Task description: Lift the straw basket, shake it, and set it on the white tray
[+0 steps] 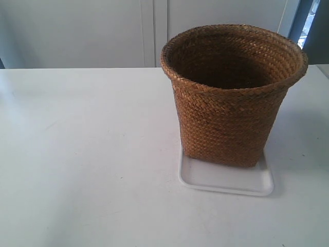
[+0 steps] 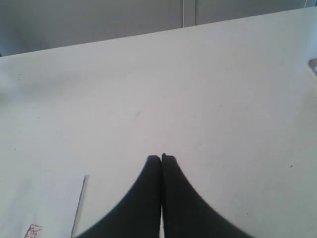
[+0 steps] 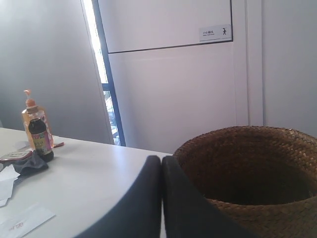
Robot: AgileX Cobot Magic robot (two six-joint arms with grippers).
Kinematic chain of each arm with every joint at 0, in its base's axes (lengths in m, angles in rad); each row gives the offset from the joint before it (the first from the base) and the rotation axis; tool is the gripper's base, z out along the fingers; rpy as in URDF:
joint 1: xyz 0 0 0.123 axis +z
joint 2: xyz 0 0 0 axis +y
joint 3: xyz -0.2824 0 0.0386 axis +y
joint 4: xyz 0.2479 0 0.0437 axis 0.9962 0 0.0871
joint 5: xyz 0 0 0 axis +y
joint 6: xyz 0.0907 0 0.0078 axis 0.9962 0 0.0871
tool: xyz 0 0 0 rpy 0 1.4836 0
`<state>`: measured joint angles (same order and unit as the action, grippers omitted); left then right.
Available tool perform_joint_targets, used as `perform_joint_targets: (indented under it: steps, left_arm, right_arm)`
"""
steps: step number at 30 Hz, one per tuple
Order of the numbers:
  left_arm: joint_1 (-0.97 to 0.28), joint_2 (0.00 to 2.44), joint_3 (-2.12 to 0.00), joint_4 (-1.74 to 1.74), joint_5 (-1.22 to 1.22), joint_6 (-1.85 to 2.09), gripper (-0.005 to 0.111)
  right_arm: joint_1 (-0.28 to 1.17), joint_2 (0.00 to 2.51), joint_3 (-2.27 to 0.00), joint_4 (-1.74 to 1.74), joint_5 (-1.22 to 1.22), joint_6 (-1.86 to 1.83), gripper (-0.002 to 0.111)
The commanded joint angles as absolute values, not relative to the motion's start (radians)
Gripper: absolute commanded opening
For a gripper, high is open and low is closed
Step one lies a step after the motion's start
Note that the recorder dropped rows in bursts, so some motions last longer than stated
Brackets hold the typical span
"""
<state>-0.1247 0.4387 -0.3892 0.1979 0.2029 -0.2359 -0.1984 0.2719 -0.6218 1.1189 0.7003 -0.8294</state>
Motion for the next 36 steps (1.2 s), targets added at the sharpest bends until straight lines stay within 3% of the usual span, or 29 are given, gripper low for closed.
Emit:
perform_joint_targets:
  steps: [1, 36]
  left_arm:
    - [-0.121, 0.406, -0.329, 0.236, 0.195, -0.263, 0.000]
    - [-0.121, 0.107, 0.000, 0.236, 0.240, -0.230, 0.000]
  right_arm:
    - [-0.198, 0.270, -0.616, 1.126, 0.693, -0.828, 0.000]
    - [-0.198, 0.270, -0.616, 1.126, 0.693, -0.828, 0.000]
